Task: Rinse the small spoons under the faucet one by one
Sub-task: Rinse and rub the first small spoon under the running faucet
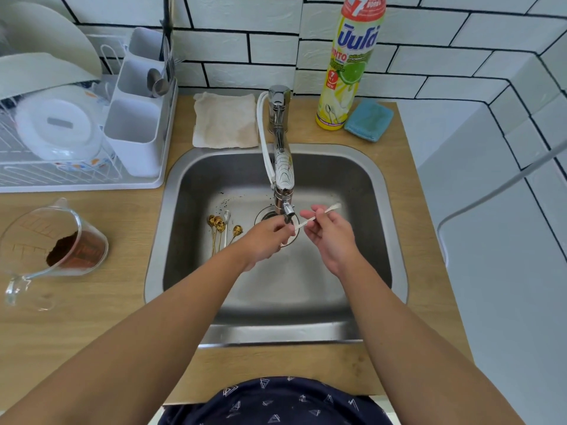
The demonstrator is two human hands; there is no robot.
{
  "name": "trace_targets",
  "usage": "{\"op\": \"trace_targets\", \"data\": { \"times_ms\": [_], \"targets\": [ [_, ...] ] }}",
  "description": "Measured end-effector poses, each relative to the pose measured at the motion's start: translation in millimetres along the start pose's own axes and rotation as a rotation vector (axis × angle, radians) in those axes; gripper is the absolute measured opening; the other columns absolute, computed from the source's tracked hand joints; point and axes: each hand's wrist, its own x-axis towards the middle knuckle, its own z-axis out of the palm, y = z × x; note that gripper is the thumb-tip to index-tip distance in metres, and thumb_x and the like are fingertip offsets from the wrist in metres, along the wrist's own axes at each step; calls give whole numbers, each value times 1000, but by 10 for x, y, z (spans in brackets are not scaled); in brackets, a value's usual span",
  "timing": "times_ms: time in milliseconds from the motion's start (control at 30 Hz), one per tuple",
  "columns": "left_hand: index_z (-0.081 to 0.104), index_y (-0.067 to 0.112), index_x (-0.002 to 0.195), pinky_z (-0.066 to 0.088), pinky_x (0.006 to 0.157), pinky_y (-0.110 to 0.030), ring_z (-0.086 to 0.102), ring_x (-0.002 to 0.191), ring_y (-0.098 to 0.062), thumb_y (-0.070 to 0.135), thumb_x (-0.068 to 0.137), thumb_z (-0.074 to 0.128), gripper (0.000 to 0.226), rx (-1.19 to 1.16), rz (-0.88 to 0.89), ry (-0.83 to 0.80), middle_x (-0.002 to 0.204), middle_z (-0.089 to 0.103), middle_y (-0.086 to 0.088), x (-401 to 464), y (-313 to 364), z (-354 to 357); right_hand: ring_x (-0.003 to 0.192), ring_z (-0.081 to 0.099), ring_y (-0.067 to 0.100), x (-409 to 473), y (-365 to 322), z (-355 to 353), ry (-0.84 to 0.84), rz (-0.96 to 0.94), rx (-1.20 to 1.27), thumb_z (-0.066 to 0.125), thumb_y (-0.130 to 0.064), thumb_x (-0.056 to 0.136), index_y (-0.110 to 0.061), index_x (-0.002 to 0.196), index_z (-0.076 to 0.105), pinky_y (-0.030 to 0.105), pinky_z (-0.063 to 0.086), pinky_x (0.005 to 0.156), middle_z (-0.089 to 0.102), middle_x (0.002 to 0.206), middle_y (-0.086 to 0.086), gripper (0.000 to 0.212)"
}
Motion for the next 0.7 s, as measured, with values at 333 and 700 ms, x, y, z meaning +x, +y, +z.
{"op": "trace_targets", "data": {
  "times_ms": [333, 700],
  "targets": [
    [62, 22, 75, 40, 69, -31, 51, 72, -13, 49, 103, 46, 42, 224, -12, 28, 74, 58, 5, -46, -73, -147, 59, 57, 4, 79, 53, 36, 68, -33, 27, 47, -10, 109, -9, 102, 62, 22, 60, 74, 74, 88, 4, 16],
    [63, 26, 81, 43, 77, -34, 55, 83, -14, 46, 106, 41, 38, 388, 27, 78, 87, 63, 6, -15, 0, -184, 61, 62, 3, 170, -48, 8, 93, -82, 43, 51, -9, 108, 0, 105, 61, 22, 60, 79, 71, 88, 8, 14]
  ]
}}
